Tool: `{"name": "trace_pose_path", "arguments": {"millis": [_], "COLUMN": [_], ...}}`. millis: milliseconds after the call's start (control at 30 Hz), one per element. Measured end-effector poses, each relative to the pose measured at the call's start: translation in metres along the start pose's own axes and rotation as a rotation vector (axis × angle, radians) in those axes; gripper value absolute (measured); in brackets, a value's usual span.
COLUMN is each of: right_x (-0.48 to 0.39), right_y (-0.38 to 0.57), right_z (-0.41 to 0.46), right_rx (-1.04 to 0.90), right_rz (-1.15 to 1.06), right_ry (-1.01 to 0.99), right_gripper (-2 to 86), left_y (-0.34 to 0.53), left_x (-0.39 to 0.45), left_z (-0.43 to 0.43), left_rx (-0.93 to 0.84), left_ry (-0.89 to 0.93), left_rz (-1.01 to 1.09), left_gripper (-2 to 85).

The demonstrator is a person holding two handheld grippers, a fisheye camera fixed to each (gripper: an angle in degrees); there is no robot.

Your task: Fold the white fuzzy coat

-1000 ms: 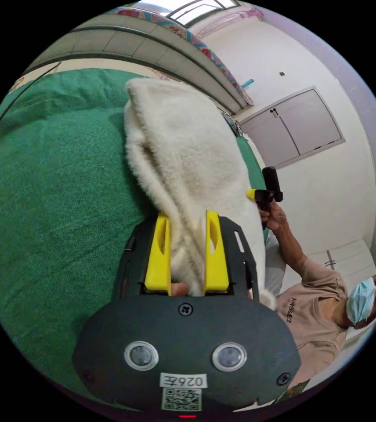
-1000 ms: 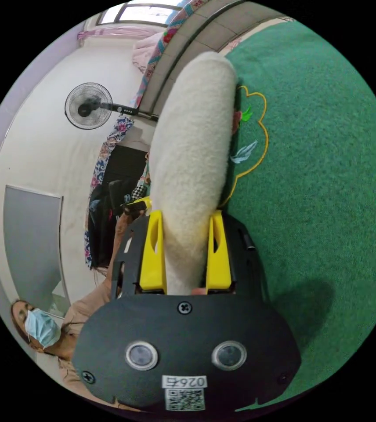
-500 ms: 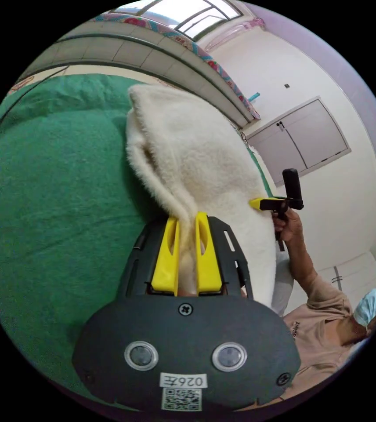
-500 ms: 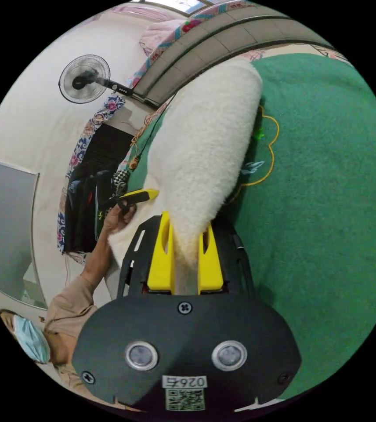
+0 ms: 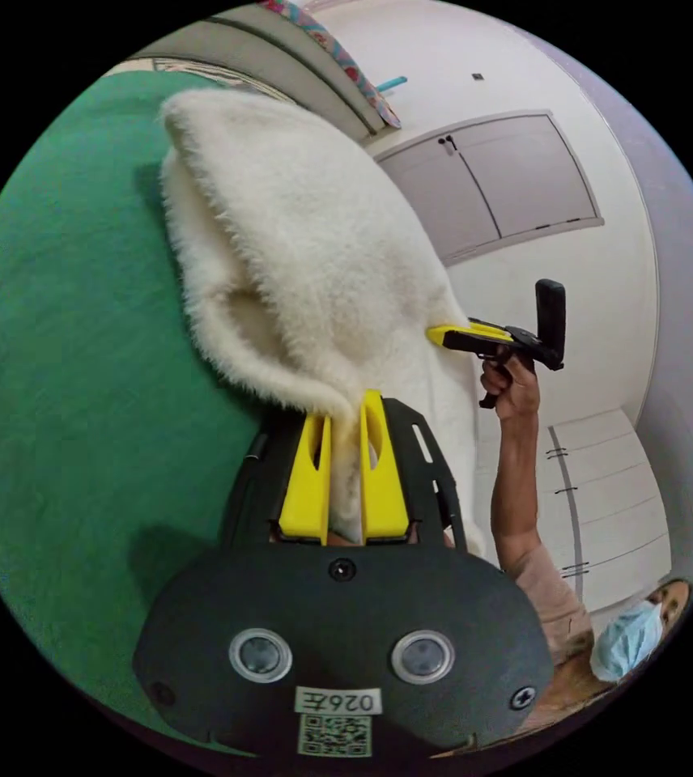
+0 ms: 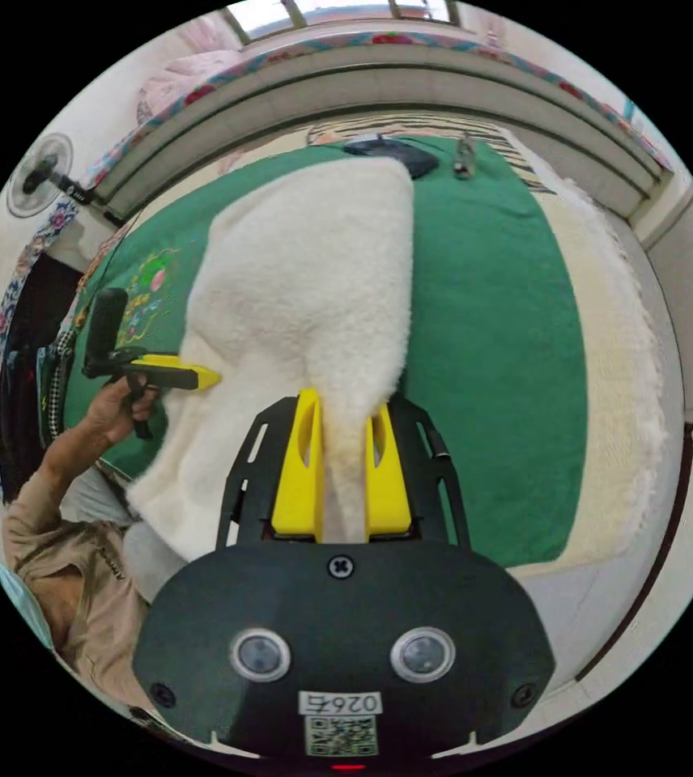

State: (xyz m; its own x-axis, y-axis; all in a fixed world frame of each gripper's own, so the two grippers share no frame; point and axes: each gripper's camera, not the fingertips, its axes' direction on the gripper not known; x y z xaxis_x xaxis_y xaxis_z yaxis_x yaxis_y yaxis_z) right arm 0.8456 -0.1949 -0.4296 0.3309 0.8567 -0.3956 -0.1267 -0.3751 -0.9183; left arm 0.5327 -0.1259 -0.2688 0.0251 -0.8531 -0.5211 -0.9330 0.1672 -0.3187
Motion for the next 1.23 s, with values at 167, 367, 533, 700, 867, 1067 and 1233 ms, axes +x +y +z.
{"name": "trace_pose_path", "arguments": {"millis": [167,367,533,700,867,1067,1233], "right_x": [0.093,0.093,-0.026,-0.143,-0.261,-0.462,-0.627], "right_y": [0.026,0.046,0.098,0.146,0.150,0.212,0.179], "right_z": [-0.037,-0.080,-0.093,-0.035,-0.024,-0.098,-0.121], "right_rx": [-0.008,0.093,0.383,0.375,0.363,1.117,1.093], "right_rz": [0.155,0.392,0.198,0.091,0.117,0.057,-0.269], "right_ry": [0.095,0.448,0.243,0.263,0.684,0.331,-0.083], "right_gripper": [4.0,3.9,0.9,-0.8,-0.9,-0.9,-0.9], "left_y": [-0.078,-0.106,-0.040,0.045,0.177,0.387,0.562], "left_x": [0.041,0.047,0.006,0.017,0.071,0.126,0.124], "left_z": [0.125,0.201,0.173,0.108,0.028,-0.082,-0.161], "left_rx": [-0.109,-0.124,-0.076,-0.022,0.209,0.808,0.891], "left_ry": [0.002,0.180,0.251,0.008,-0.530,-1.024,-1.113], "left_rz": [0.062,0.210,0.160,0.390,0.640,0.621,0.510], "left_gripper": [6.0,7.2,2.4,-0.7,-1.0,-1.0,-0.9]}}
